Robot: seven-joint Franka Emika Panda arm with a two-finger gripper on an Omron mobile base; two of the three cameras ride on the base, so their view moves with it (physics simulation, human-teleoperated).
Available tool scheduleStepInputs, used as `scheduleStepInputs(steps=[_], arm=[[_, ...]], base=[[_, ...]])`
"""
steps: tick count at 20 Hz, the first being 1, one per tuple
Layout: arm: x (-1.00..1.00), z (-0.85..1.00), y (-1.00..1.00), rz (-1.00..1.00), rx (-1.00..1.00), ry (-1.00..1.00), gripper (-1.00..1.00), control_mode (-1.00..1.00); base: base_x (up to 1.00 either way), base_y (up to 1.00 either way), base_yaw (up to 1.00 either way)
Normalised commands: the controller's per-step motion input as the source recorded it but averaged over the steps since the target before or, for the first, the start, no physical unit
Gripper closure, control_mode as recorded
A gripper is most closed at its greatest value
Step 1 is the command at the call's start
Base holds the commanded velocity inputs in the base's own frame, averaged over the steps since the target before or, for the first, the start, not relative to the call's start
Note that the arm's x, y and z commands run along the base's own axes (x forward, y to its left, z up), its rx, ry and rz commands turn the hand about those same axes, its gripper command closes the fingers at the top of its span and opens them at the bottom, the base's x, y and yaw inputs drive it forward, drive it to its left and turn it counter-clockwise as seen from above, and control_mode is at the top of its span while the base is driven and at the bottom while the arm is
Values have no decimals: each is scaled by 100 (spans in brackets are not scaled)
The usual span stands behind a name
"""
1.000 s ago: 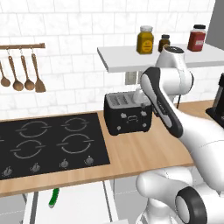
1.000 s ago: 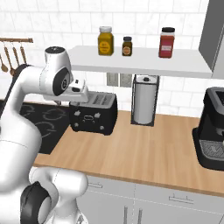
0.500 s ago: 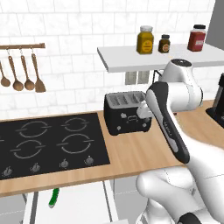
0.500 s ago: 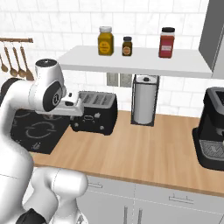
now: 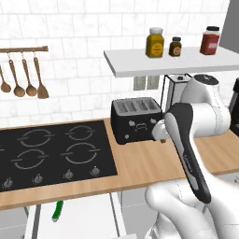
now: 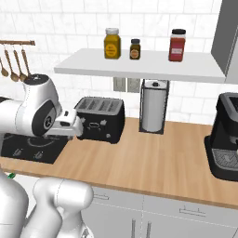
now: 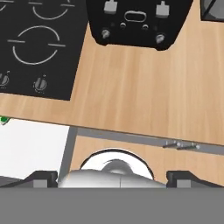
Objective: Pick up the knife from the drawer and place it on the cutting board. Then place the meat from the plate to the cutting board.
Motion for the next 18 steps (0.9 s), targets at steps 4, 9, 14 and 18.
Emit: scheduleStepInputs(steps=[4, 9, 14, 18], arm=[[-46, 0, 0, -2, -2, 0, -100, 100], [0, 0, 0, 0, 0, 0, -100, 100], [0, 0, 0, 0, 0, 0, -100, 100], [0, 0, 0, 0, 0, 0, -100, 100]], base=[[-11, 0, 0], [-44, -29, 13], [-39, -44, 53], [-31, -56, 77]])
